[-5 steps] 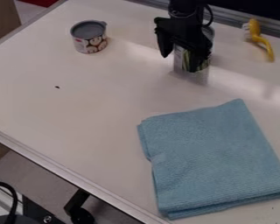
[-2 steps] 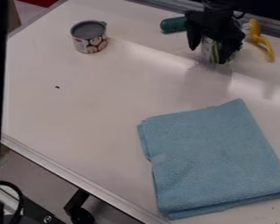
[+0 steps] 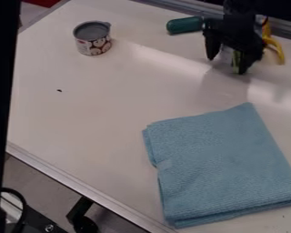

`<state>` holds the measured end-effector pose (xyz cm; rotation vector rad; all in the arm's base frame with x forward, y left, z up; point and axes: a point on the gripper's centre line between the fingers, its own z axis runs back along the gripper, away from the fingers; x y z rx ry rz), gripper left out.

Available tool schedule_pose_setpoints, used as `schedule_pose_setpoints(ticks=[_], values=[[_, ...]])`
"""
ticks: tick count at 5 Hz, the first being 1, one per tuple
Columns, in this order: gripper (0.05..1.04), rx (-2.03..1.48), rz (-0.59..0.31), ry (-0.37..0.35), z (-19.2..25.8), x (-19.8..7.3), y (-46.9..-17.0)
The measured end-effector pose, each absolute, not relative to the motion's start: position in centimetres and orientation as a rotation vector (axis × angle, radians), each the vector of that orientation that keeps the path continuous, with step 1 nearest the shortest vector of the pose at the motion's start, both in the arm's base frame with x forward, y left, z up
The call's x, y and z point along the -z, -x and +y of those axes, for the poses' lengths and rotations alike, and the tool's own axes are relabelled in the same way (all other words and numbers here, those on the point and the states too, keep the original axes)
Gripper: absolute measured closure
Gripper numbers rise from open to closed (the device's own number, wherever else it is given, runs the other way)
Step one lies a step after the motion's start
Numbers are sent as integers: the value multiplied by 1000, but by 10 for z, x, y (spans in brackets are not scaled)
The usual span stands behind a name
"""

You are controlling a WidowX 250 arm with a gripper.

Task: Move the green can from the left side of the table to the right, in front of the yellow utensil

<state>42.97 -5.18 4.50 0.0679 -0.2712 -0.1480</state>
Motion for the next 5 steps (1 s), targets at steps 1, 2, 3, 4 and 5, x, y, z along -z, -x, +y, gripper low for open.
schedule_pose_setpoints(ticks=[1, 2, 3, 4, 5], values=[[87, 111, -227, -105, -31, -45, -413], [87, 94, -224, -97, -12, -52, -396], [87, 89, -202, -103, 10, -65, -382], [87, -20, -215, -121, 34, -78, -364], [87, -170, -232, -61, 47, -96, -353]])
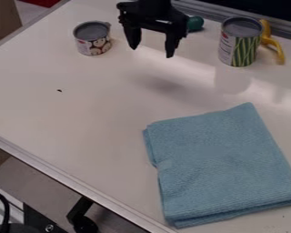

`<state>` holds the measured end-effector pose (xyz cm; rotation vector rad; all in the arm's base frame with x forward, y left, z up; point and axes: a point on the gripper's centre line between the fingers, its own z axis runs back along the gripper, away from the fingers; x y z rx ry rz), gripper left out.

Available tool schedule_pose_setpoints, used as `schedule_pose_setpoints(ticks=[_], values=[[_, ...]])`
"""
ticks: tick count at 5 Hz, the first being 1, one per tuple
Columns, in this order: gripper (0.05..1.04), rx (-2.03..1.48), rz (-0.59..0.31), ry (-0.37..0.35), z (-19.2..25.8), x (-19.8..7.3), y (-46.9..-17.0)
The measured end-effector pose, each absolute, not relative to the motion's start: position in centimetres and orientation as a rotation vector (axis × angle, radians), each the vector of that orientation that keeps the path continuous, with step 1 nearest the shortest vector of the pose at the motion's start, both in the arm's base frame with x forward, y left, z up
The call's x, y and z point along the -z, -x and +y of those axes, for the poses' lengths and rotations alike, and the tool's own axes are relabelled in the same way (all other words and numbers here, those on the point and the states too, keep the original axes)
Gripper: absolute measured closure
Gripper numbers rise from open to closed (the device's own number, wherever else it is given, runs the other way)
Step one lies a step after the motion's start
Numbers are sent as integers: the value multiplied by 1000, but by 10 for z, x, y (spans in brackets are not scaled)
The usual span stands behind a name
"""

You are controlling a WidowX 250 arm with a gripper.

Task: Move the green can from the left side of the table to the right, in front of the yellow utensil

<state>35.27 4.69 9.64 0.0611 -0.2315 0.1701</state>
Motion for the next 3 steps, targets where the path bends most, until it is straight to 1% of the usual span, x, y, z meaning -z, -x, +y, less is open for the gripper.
schedule_pose_setpoints(ticks=[1, 2, 3], values=[[87, -288, -217, -31, 48, -103, -339], [87, -301, -199, 29, 28, -102, -317], [87, -299, -161, 68, 6, -109, -296]])
